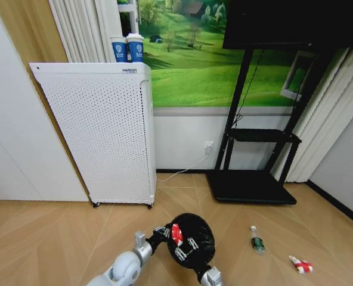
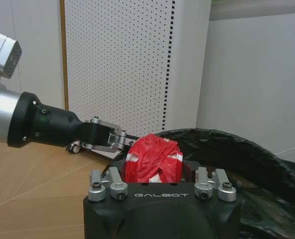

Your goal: Pick up the trash bin and place the garbage on the floor into it.

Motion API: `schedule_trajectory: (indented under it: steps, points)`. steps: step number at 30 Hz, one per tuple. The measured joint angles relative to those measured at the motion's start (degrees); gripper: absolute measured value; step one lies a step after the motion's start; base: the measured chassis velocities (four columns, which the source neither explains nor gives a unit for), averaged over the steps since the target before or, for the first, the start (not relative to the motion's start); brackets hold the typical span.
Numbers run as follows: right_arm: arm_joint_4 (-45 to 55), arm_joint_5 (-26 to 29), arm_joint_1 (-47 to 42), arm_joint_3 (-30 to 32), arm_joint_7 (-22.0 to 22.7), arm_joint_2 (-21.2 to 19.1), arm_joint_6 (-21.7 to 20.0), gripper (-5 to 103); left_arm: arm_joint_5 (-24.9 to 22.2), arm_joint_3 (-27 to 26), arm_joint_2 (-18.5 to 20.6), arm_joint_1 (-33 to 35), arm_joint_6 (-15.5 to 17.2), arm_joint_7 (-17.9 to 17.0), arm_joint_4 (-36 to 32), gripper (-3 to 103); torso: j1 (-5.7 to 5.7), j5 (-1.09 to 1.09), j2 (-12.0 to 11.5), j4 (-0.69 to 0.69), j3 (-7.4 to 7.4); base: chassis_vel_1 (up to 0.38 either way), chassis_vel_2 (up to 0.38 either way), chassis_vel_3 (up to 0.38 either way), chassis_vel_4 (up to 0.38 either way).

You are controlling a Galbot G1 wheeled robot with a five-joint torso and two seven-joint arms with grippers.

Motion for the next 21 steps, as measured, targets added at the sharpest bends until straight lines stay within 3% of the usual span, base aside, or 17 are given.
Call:
schedule_trajectory:
  steps: [10, 14, 16, 21]
  points:
    - [0.59, 0.62, -0.02, 0.66, 0.67, 0.05, -0.25, 97, 0.93, -5.08, 0.32, 5.34, -1.0, 0.93, -1.05, 7, 0.0, -0.01, 0.0, 0.0, 0.0, 0.0, 0.0, 0.0, 0.0]
    - [1.44, 1.72, -0.05, 1.45, 1.93, 0.26, -0.74, 100, 1.1, -6.48, -0.34, 6.35, -1.21, 0.87, -0.97, 7, 0.0, -0.01, 0.0, -0.01, 0.0, 0.0, 0.0, 0.0, 0.0]
    - [2.58, 5.11, 0.55, 2.92, 6.71, 0.33, -4.77, 100, 0.73, -9.89, -1.53, 8.08, -1.49, 0.4, -0.55, 7, 0.0, -0.02, 0.0, -0.02, 0.0, 0.0, 0.0, 0.0, 0.0]
    - [2.42, 10.77, 4.47, 6.26, 13.24, -0.34, -8.52, 100, 0.29, -15.41, -1.55, 11.03, -2.01, 0.77, -1.62, 7, 0.0, 0.0, 0.0, 0.0, 0.0, 0.0, 0.0, 0.0, 0.0]
